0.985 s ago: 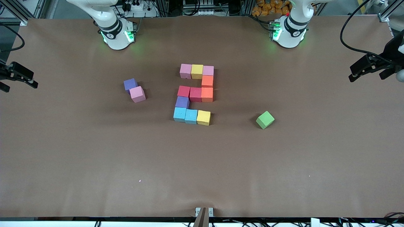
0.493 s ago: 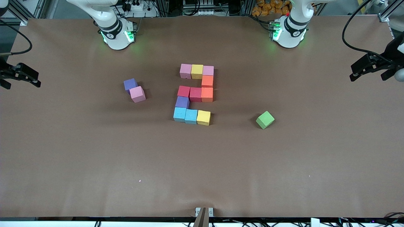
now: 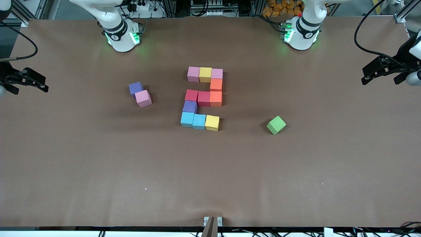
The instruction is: Form number 2 with 11 blocks
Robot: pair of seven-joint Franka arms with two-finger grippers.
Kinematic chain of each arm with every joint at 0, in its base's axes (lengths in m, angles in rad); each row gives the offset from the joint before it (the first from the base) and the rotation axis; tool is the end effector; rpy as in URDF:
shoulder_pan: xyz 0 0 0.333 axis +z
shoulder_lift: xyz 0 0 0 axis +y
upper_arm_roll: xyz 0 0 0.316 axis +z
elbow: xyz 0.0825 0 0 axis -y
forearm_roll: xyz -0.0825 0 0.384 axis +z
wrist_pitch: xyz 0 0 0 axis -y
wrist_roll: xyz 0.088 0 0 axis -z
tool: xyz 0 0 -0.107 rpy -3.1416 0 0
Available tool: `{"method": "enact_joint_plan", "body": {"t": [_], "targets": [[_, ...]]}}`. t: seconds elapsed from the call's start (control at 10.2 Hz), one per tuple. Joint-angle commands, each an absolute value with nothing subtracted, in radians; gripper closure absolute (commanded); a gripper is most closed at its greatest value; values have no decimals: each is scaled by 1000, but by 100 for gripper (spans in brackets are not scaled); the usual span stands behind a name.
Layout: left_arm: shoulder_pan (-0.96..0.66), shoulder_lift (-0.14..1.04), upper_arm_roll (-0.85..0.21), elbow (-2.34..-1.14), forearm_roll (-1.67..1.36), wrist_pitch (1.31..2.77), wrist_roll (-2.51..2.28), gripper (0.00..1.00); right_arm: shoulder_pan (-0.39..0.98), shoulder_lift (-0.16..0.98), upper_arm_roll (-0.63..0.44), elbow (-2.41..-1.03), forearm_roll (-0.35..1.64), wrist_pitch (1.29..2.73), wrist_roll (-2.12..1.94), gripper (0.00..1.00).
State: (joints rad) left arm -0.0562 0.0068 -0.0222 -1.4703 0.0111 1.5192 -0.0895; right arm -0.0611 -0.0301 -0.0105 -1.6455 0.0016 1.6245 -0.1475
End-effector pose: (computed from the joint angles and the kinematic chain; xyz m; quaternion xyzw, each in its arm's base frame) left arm 0.5501 -0.0419 0.6633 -0.9997 -0.0060 -0.0214 0.0037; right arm 0.5478 -0.0392 0.6104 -0.9993 -0.0379 -0.0046 0.0005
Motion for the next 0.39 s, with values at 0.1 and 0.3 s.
{"method": "enact_joint_plan", "body": {"t": [0.1, 0.3], "targets": [[-67, -2, -8, -1479, -8, 1513, -81, 0, -63, -37, -6, -1641, 37, 1605, -138, 0], [-67, -2, -8, -1479, -8, 1502, -81, 0, -48, -37, -6, -1638, 37, 1605, -141, 0]]}}
